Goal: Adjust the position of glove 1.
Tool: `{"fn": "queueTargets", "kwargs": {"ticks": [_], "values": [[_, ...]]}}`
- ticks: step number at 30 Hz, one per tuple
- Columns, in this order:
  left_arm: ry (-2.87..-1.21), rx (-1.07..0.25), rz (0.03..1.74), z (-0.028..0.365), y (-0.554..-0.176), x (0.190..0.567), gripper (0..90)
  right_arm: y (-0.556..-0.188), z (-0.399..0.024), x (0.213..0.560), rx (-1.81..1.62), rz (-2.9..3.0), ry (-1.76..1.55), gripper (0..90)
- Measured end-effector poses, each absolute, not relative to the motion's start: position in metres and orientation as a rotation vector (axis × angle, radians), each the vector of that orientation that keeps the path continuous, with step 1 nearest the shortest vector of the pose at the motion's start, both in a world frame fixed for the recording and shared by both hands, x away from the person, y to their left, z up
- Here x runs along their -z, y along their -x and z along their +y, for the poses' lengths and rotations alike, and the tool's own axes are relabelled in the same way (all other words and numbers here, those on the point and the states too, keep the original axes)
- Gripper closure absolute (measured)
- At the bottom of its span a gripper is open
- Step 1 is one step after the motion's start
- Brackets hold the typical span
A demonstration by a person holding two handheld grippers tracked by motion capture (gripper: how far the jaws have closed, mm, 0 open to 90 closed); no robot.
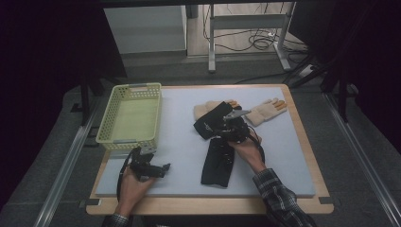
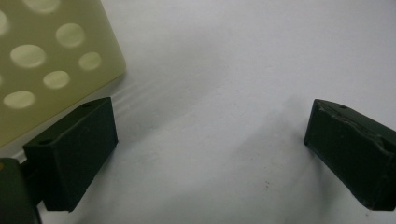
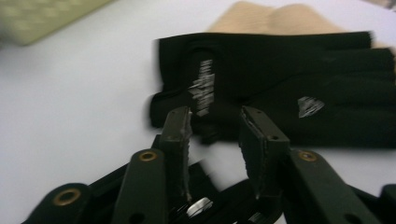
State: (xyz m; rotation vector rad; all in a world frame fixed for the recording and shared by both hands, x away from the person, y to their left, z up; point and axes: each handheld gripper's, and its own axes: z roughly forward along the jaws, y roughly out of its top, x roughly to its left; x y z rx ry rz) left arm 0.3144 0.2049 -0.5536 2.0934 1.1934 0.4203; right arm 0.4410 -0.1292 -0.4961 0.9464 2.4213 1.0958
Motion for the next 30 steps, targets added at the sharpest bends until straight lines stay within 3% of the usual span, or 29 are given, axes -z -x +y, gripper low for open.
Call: {"fn": "queueTargets", "kwargs": {"ticks": [10,14,16,21,23,24,25,30], "values": [[-2.092,-0.42,1.194,0.205,-0.314,0.554,2.8,-0.486,-0.112,0.514,-0.999,2.392,-1.025,34.8],[-2.092,-0.421,1.193,0.205,-0.314,0.554,2.8,-0.493,-0.105,0.526,-0.901,2.425,-1.025,32.2],[-2.092,-0.421,1.193,0.205,-0.314,0.554,2.8,-0.494,-0.107,0.528,-0.942,2.412,-1.058,34.7],[-2.093,-0.421,1.193,0.205,-0.314,0.554,2.8,-0.492,-0.108,0.525,-0.935,2.418,-1.096,68.1],[-2.092,-0.421,1.193,0.205,-0.314,0.554,2.8,-0.491,-0.11,0.525,-0.962,2.419,-1.117,78.7],[-2.092,-0.421,1.193,0.205,-0.314,0.554,2.8,-0.491,-0.11,0.525,-0.962,2.419,-1.117,78.7],[-2.092,-0.421,1.194,0.205,-0.314,0.554,2.8,-0.491,-0.112,0.526,-0.971,2.407,-1.116,87.5],[-2.092,-0.42,1.193,0.205,-0.314,0.554,2.8,-0.492,-0.114,0.526,-0.994,2.406,-1.141,88.8]]}}
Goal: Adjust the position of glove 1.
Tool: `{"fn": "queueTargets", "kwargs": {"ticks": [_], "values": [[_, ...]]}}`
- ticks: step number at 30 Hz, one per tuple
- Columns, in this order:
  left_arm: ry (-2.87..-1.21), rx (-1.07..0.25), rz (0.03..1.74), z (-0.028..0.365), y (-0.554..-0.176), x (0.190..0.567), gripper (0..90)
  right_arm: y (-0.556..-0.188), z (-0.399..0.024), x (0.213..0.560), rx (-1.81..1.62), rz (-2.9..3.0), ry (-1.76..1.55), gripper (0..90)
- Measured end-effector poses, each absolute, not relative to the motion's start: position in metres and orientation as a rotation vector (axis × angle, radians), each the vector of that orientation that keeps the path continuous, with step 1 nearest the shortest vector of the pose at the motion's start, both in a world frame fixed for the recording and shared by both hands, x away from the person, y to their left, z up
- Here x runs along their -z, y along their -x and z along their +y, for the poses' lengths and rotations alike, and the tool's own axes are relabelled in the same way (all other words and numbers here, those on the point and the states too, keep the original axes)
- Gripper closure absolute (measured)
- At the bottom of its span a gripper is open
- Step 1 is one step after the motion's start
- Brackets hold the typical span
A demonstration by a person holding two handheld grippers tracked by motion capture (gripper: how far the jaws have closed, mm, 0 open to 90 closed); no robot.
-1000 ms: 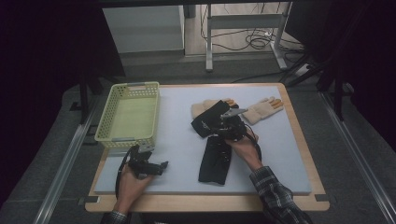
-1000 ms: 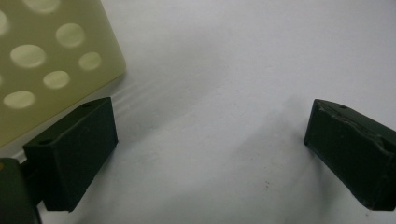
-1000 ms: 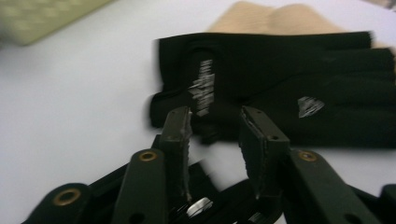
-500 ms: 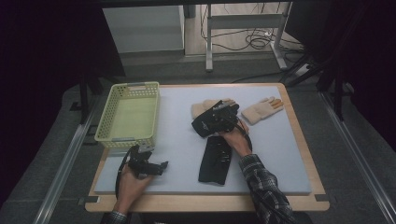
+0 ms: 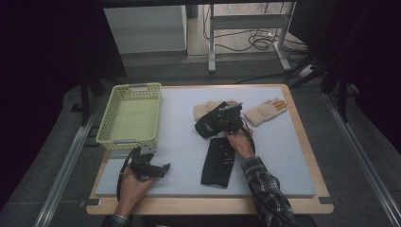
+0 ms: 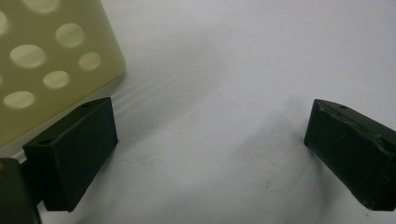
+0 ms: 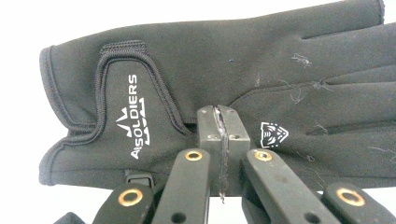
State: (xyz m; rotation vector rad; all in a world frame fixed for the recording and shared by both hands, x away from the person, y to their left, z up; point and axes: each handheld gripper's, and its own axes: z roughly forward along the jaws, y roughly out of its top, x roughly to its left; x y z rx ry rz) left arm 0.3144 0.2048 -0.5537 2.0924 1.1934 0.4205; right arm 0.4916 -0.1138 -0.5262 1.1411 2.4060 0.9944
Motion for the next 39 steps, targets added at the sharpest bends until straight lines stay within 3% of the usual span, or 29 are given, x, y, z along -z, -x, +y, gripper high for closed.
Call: {"fn": "queueTargets", "kwargs": {"ticks": [24,33,39], "values": [[-2.093,-0.42,1.194,0.205,-0.314,0.554,2.8,-0.46,-0.117,0.471,-1.093,2.419,-0.946,89.2],[-2.089,-0.422,1.195,0.205,-0.315,0.554,2.8,-0.408,-0.125,0.436,-1.194,2.464,-0.782,89.1],[-2.088,-0.423,1.195,0.205,-0.315,0.554,2.8,-0.368,-0.137,0.44,-1.18,2.549,-0.668,89.0]]}}
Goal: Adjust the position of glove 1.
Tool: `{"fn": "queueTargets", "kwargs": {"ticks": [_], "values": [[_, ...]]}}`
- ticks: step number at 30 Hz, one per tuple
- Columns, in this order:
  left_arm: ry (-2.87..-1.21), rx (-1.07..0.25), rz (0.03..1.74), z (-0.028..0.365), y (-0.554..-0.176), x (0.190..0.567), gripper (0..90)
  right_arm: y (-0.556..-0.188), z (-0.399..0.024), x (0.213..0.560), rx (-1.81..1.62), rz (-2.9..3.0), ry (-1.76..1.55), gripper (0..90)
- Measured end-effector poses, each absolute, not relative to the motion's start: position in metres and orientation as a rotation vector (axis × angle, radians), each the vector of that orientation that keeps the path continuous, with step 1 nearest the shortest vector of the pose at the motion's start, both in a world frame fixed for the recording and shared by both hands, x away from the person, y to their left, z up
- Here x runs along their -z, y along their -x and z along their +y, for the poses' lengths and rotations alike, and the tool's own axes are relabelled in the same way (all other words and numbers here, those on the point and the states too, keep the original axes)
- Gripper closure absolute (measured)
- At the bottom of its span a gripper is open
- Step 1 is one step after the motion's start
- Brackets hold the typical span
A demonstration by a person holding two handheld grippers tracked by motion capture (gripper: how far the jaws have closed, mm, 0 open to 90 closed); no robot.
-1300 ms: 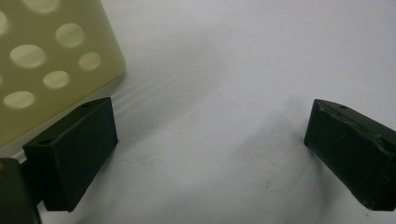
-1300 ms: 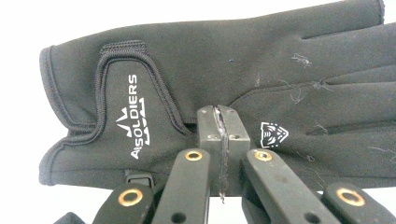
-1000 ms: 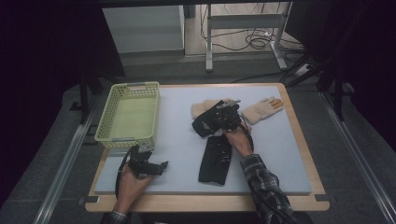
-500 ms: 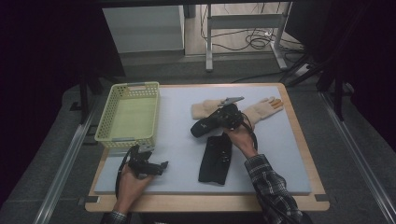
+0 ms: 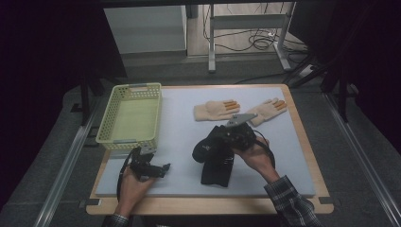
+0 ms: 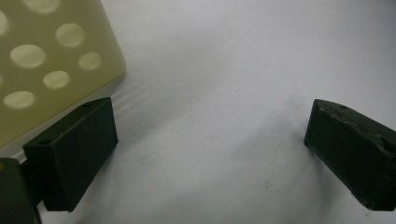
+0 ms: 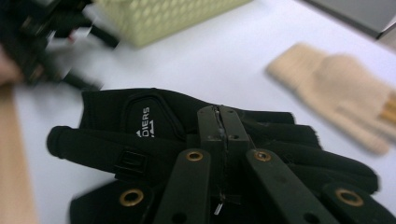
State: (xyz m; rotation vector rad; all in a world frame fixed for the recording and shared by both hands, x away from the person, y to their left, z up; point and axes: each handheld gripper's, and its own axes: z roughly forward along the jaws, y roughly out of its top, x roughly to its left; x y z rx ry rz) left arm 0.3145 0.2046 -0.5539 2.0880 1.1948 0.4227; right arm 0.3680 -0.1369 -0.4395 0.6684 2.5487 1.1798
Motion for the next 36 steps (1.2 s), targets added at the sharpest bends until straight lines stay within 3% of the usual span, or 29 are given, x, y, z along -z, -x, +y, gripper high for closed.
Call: {"fn": "queueTargets", "kwargs": {"ticks": [3,4,5,6,9,17,22,26,29,31,33,36], "values": [[-2.086,-0.422,1.197,0.204,-0.314,0.554,2.8,-0.359,-0.147,0.459,-1.149,2.618,-0.705,85.5],[-2.086,-0.422,1.197,0.204,-0.314,0.554,2.8,-0.357,-0.152,0.465,-1.148,2.613,-0.724,79.3],[-2.086,-0.422,1.197,0.204,-0.314,0.554,2.8,-0.357,-0.152,0.465,-1.148,2.613,-0.724,79.3],[-2.087,-0.422,1.197,0.204,-0.314,0.554,2.8,-0.357,-0.162,0.472,-1.15,2.584,-0.771,70.8],[-2.087,-0.422,1.197,0.204,-0.314,0.554,2.8,-0.36,-0.18,0.474,-1.155,2.519,-0.863,64.7],[-2.093,-0.422,1.194,0.205,-0.314,0.554,2.8,-0.379,-0.206,0.493,-1.104,2.378,-1.059,55.0],[-2.093,-0.422,1.194,0.205,-0.314,0.554,2.8,-0.395,-0.203,0.504,-1.13,2.339,-1.12,46.2],[-2.093,-0.422,1.194,0.205,-0.314,0.554,2.8,-0.412,-0.196,0.511,-1.119,2.334,-1.143,44.3],[-2.093,-0.422,1.194,0.205,-0.314,0.554,2.8,-0.424,-0.191,0.52,-1.102,2.386,-1.178,52.1],[-2.093,-0.421,1.194,0.205,-0.314,0.554,2.8,-0.426,-0.19,0.522,-1.139,2.388,-1.209,65.1],[-2.093,-0.421,1.194,0.205,-0.314,0.554,2.8,-0.424,-0.189,0.52,-1.128,2.371,-1.186,83.9],[-2.093,-0.421,1.194,0.205,-0.314,0.554,2.8,-0.419,-0.188,0.513,-1.097,2.358,-1.128,85.8]]}}
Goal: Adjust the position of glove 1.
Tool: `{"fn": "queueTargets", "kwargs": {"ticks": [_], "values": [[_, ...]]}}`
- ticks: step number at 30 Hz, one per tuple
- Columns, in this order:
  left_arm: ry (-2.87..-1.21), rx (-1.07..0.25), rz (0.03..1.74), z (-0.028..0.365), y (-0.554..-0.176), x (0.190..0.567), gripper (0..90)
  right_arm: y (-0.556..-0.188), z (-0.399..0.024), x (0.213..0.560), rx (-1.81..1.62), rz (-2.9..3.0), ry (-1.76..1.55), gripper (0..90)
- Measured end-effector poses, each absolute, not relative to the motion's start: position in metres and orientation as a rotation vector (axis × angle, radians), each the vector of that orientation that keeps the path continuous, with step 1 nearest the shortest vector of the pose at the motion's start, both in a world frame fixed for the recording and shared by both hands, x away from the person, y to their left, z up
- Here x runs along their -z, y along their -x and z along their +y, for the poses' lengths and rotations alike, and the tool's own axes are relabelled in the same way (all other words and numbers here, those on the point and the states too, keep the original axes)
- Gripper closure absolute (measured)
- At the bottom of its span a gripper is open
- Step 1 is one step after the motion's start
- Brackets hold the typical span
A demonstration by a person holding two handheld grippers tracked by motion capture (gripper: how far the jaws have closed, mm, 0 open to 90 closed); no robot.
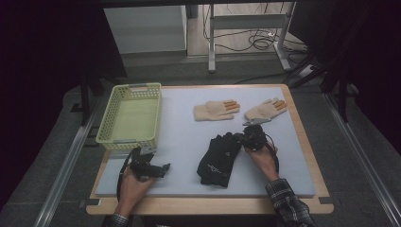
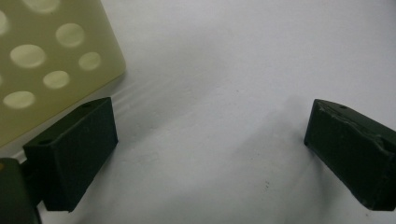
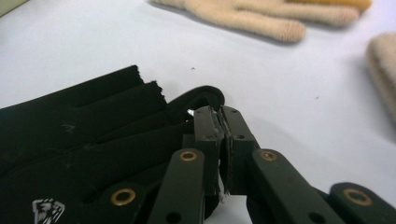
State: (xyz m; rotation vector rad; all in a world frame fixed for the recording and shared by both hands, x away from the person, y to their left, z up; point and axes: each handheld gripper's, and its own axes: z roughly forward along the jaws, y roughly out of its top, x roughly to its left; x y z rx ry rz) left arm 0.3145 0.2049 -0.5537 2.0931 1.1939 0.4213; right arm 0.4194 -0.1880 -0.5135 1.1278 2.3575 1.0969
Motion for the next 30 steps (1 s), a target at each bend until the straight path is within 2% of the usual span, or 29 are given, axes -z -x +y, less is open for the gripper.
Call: {"fn": "queueTargets", "kwargs": {"ticks": [7,10,15,16,17,23,30], "values": [[-2.093,-0.422,1.194,0.205,-0.314,0.554,2.7,-0.415,-0.183,0.488,-1.155,2.309,-1.035,86.0],[-2.092,-0.422,1.194,0.205,-0.314,0.554,2.8,-0.427,-0.168,0.482,-1.138,2.335,-1.011,85.6],[-2.093,-0.421,1.194,0.205,-0.314,0.554,2.8,-0.436,-0.157,0.494,-1.052,2.366,-1.013,77.3],[-2.093,-0.421,1.194,0.205,-0.314,0.554,2.8,-0.43,-0.158,0.493,-1.116,2.364,-1.022,72.5],[-2.093,-0.42,1.194,0.205,-0.314,0.554,2.8,-0.425,-0.157,0.491,-1.133,2.372,-1.012,71.6],[-2.093,-0.422,1.194,0.205,-0.314,0.554,2.8,-0.394,-0.14,0.483,-1.215,2.49,-0.908,73.8],[-2.088,-0.423,1.195,0.205,-0.314,0.554,2.8,-0.36,-0.082,0.49,-1.249,2.684,-0.698,73.7]]}}
